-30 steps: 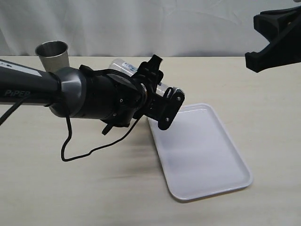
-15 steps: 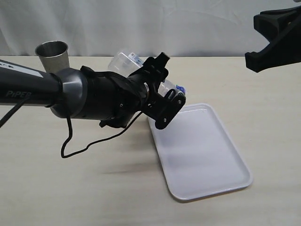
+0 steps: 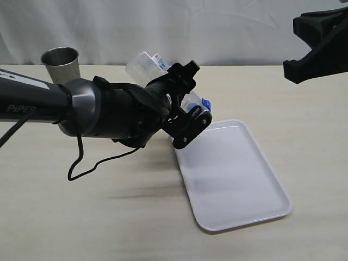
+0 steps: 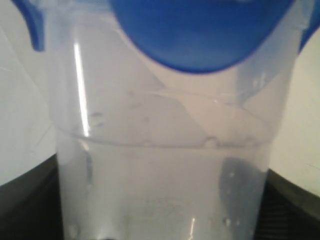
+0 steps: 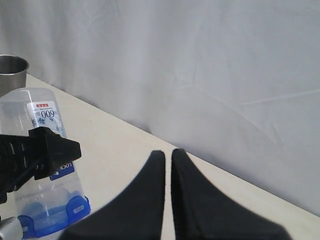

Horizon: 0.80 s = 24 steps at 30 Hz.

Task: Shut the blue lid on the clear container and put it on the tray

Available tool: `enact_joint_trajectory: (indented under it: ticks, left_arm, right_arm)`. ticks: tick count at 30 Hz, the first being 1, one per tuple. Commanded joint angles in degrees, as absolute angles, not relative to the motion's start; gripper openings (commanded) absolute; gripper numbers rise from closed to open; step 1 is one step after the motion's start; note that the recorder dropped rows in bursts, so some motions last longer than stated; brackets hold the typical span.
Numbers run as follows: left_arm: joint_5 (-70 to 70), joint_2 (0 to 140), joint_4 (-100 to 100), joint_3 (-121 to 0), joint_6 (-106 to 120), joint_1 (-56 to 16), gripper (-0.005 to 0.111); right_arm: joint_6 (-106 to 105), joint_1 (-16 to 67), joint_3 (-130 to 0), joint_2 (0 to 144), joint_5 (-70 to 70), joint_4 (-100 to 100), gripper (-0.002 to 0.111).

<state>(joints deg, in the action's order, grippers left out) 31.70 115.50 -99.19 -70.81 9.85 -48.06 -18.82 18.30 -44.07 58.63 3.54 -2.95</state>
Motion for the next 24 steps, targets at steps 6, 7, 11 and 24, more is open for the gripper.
enact_joint_trajectory:
  ticks: [6,7,11,24]
  left_arm:
    - [34.08,115.28,-99.95,-71.13,28.93,-48.71,0.0]
    - [33.96,115.28,-99.95,-71.13,29.05,-48.71,0.0]
    - [33.76,115.28,-99.95,-71.13,24.48,-48.71,0.0]
    - [11.21,115.28,-96.31,-71.13,-34.35,-46.62,0.0]
  right_arm:
    - [-18.76,17.98,-43.89,58.45,2.65,-3.2,0.005]
    - [-18.76,17.98,-43.89,58.45,2.65,-3.2,0.005]
    - [-18.76,17.98,-43.89,58.45,2.65,-3.2,0.005]
    - [-18.55,17.98,-43.89,58.45,2.87,-3.2,0.005]
